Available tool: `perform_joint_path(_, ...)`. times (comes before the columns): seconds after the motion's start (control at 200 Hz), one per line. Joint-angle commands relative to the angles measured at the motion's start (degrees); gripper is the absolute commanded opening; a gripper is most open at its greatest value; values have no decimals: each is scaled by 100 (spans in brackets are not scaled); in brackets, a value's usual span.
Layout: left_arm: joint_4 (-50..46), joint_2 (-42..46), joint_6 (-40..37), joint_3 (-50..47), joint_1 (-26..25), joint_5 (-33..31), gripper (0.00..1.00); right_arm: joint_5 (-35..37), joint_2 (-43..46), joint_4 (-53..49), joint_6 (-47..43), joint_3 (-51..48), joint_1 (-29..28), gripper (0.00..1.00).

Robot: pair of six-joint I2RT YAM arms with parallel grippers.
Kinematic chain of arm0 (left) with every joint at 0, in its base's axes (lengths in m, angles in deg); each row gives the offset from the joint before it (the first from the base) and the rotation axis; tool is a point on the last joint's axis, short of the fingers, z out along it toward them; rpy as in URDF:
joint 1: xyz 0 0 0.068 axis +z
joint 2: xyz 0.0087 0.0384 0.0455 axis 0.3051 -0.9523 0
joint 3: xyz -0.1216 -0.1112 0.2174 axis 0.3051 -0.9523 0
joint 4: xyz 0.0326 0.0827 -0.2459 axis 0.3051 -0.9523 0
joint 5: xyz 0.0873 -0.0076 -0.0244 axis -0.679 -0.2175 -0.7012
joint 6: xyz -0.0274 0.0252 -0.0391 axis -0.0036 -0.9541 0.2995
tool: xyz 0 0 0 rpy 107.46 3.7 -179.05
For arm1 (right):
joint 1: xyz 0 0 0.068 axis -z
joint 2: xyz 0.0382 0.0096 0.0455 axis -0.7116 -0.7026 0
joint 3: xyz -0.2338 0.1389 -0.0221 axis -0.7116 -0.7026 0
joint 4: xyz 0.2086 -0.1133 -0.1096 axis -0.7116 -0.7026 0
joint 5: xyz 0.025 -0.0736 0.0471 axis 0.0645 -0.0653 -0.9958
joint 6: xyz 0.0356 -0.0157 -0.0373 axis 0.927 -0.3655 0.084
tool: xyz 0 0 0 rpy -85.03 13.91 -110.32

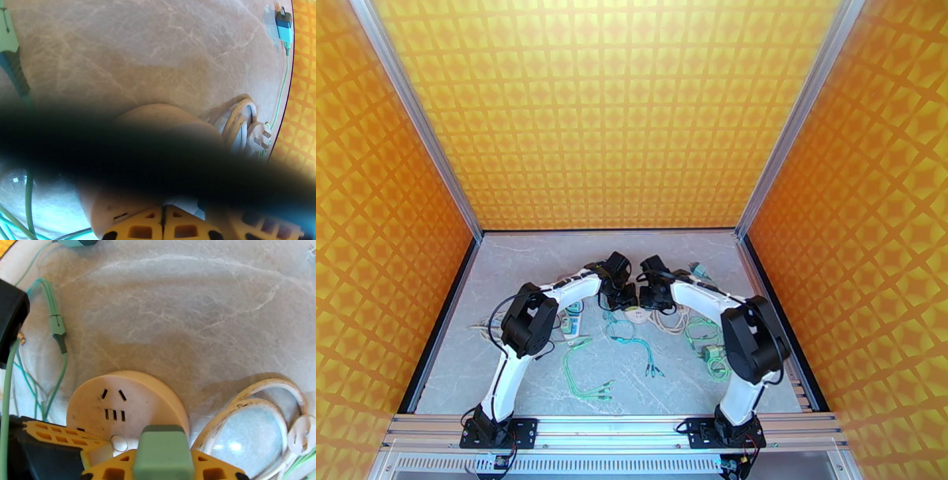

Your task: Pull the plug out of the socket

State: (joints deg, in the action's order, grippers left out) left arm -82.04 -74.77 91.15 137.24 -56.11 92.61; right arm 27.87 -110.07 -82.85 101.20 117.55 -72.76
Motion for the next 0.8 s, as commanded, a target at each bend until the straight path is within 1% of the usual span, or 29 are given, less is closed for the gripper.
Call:
perform_joint_path(0.0,-727,-664,0,-227,-49,-538,0,-253,-438,-358,125,335,-585,0)
perform_joint_path(0.13,-737,-664,-11,-220,-52,-540,0,-210,-634,-457,199,475,-791,0)
perform_joint_path(0.23,-741,-668,-2,-218,-51,-539,0,-219,-601,-412,234,433,-793,0)
perform_joint_path(0.395,-735,-655,24,-248,-51,-538,0,-42,-479,-478,112,422,-718,0)
perform_joint_path(0.545,-734,-639,26,-291,-51,-539,0,-219,-211,-267,165,121,-380,0)
perform_joint_path(0.795,-722,-619,29,-380,-50,-540,0,-1006,285,313,460,-508,369,0)
